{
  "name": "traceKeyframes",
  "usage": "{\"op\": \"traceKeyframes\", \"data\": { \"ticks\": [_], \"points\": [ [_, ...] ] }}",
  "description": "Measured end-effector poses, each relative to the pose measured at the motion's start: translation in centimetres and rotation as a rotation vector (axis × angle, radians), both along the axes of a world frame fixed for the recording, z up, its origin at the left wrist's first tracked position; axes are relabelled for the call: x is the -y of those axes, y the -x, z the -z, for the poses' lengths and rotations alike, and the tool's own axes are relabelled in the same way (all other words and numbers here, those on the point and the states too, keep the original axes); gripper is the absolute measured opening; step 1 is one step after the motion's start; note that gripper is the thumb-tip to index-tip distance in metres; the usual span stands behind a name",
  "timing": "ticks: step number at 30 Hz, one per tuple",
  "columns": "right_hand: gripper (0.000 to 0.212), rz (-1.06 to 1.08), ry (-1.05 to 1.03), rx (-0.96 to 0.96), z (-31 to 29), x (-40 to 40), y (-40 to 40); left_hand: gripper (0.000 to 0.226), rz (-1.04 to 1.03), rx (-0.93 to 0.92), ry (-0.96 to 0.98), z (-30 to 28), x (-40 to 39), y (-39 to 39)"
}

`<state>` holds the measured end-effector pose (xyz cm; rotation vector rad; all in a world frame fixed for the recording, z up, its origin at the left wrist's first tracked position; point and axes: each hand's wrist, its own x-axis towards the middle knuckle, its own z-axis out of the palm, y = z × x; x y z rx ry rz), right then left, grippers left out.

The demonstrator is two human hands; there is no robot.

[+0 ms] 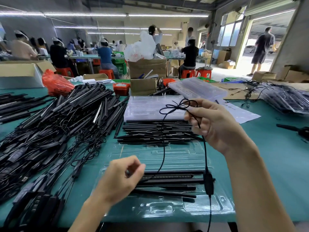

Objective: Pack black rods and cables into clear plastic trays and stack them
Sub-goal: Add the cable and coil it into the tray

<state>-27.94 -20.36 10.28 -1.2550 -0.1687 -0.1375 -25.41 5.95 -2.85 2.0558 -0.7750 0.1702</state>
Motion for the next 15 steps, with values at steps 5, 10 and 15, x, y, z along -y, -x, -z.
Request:
{"op": "traceKeyframes", "data": {
  "ticks": [5,10,15],
  "points": [
    [0.011,-0.201,-0.12,0.017,-1.2,-2.2,-0.5,0.034,0.503,-0.469,0.009,-1.9,5.1,2.6],
    [0.012,-0.056,-0.085,-0.021,-1.6,-2.4,-1.5,0.033,0.683,-0.703,0.166,-2.6,5.6,2.8],
    [0.005,0.114,0.011,-0.087,-0.5,-0.8,-1.8,0.039,0.564,-0.829,0.284,-4.7,2.6,1.1]
  ]
}}
